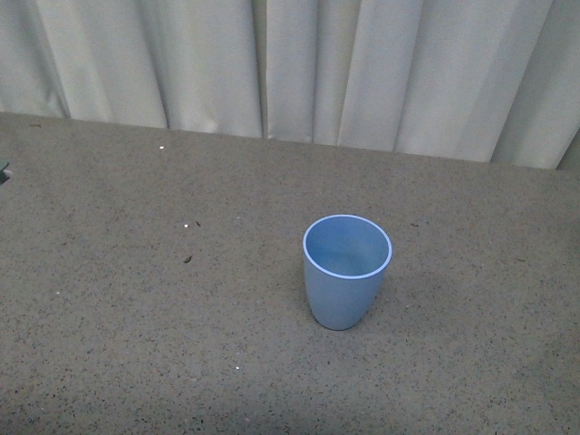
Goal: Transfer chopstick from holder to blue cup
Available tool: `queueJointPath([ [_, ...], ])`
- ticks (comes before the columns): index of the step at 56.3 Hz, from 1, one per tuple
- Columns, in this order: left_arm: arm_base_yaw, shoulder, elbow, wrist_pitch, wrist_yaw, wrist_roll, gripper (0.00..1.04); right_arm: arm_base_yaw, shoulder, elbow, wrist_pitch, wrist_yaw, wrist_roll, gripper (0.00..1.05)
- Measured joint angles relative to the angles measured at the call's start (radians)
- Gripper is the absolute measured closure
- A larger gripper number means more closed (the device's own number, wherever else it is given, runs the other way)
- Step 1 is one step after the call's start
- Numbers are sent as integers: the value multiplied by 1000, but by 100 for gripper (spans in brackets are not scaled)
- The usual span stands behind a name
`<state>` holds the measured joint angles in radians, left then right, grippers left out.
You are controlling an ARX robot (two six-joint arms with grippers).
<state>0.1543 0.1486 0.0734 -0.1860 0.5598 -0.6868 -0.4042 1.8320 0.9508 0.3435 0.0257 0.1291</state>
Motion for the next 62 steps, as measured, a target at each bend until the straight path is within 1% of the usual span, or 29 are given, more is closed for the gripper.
queueJointPath([
  [10,0,0,0,0,0,0,7,1,20,-5,13,-2,8,10],
  [11,0,0,0,0,0,0,7,1,22,-6,14,-3,11,11],
  [24,0,0,0,0,0,0,7,4,33,-26,45,-27,23,52],
  [38,0,0,0,0,0,0,7,6,37,-42,63,-52,33,90],
  [39,0,0,0,0,0,0,7,5,37,-43,66,-54,34,95],
  [41,0,0,0,0,0,0,7,5,37,-45,69,-58,34,100],
  [55,0,0,0,0,0,0,7,-14,25,-48,56,-84,33,101],
  [62,0,0,0,0,0,0,7,-50,-38,-47,5,-101,19,101],
])
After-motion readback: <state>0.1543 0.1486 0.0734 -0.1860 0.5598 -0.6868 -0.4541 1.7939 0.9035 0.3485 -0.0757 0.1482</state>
